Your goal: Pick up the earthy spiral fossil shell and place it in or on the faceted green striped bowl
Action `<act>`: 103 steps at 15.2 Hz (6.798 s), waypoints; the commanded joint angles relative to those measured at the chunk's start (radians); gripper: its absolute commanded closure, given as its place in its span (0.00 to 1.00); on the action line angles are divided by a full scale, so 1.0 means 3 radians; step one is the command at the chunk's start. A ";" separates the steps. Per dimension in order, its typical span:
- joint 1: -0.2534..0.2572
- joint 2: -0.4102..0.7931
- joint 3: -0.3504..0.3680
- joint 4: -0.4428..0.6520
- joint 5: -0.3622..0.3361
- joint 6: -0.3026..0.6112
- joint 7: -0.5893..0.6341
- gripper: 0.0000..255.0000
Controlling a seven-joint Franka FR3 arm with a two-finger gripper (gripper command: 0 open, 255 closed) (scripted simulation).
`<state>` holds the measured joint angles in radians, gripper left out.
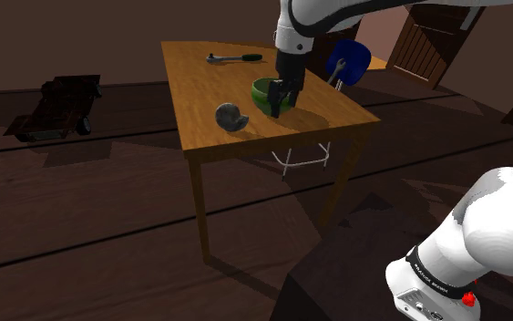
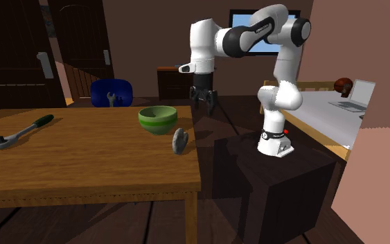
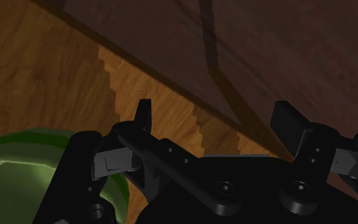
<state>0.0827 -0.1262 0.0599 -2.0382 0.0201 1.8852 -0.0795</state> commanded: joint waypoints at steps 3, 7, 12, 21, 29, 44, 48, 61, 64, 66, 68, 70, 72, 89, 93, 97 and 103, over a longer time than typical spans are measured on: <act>0.0045 0.0489 0.0049 0.0448 -0.0004 0.0097 0.0008 0.00; 0.0105 0.0966 0.0101 0.0950 -0.0026 0.0125 0.0035 0.00; 0.0118 0.1079 0.0109 0.0905 -0.0034 0.0292 0.0041 0.00; 0.0120 0.1121 0.0109 0.0799 -0.0038 0.0440 0.0043 0.00; 0.0120 0.1123 0.0109 0.0801 -0.0038 0.0439 0.0043 1.00; 0.0118 0.1025 0.0112 0.1167 -0.0031 -0.0024 0.0047 1.00; 0.0119 0.1011 0.0112 0.1327 -0.0030 -0.0199 0.0050 1.00; 0.0125 0.1055 0.0115 0.1972 -0.0036 -0.0799 0.0065 1.00; 0.0127 0.1089 0.0116 0.2154 -0.0039 -0.0947 0.0070 1.00; 0.0129 0.1104 0.0116 0.2229 -0.0041 -0.1008 0.0071 1.00; 0.0035 0.1084 0.0058 0.2198 -0.0026 -0.1000 -0.0079 1.00; -0.0059 0.1078 0.0001 0.2186 -0.0013 -0.0997 -0.0229 1.00; -0.0150 0.1086 -0.0059 0.2193 -0.0001 -0.1000 -0.0379 1.00; -0.0601 0.1256 -0.0330 0.2088 0.0062 -0.0746 -0.1106 1.00; -0.0599 0.1232 -0.0330 0.1875 0.0062 -0.0556 -0.1110 1.00; -0.0598 0.1228 -0.0330 0.1812 0.0062 -0.0497 -0.1112 1.00; -0.0598 0.1228 -0.0330 0.1813 0.0062 -0.0497 -0.1112 0.00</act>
<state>-0.0967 0.2423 -0.0390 -1.4944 0.0386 1.7360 -0.4130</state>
